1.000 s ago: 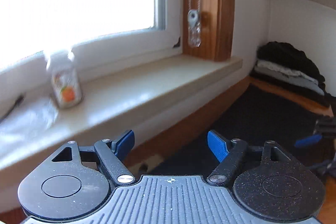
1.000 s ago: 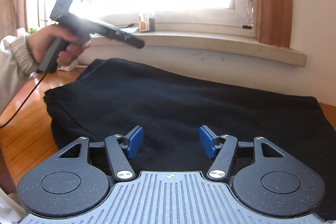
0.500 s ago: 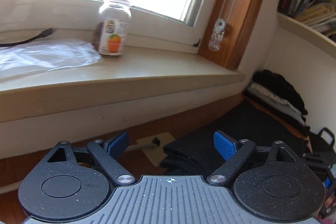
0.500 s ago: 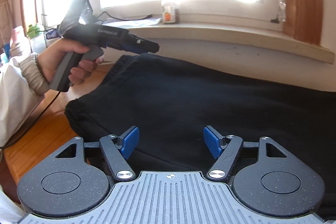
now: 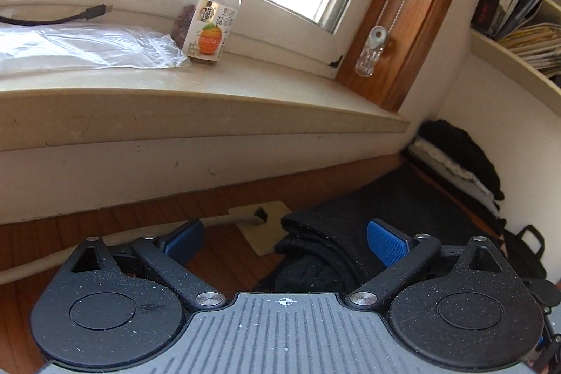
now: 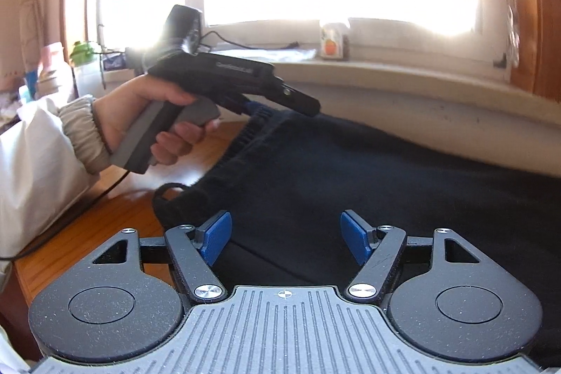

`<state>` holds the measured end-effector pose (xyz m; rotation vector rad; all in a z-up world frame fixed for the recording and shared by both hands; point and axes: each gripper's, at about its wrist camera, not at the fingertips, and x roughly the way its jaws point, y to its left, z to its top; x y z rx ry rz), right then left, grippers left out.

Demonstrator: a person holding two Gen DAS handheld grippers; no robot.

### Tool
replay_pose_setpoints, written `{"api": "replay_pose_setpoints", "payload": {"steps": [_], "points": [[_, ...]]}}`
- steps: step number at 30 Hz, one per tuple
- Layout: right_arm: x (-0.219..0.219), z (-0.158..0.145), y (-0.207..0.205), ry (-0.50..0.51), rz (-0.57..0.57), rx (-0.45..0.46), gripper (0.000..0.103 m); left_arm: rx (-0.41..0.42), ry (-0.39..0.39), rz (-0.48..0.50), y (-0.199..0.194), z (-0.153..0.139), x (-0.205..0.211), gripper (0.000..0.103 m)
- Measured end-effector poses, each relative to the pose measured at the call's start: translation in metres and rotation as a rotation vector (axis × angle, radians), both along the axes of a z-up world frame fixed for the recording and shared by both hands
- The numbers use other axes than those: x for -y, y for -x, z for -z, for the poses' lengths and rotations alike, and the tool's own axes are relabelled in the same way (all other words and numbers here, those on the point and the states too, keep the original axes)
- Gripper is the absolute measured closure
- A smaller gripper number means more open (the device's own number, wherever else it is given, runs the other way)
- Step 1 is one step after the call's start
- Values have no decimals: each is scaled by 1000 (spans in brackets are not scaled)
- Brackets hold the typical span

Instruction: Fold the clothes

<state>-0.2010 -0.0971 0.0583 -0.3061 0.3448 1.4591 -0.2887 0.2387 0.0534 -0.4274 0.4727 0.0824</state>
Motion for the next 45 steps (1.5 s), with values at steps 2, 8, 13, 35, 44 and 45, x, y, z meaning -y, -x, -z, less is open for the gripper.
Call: {"api": "replay_pose_setpoints", "payload": {"steps": [2,8,13,35,44,45], "points": [[5,-4,5,-9,-5,34,27,-13,-5,-6,-1,2,0,2],[6,-6,13,36,-34,61,24,-35,5,0,-1,6,0,2],[3,-4,32,74,-107,144,24,-63,11,4,-3,10,-1,0],[-25,9,62,98,-271,467,43,-114,87,129,-5,21,-1,24],[-29,10,57,88,-295,481,43,-130,68,171,-6,22,6,29],[-32,9,53,94,-293,450,43,-133,61,177,-7,21,8,30]]}}
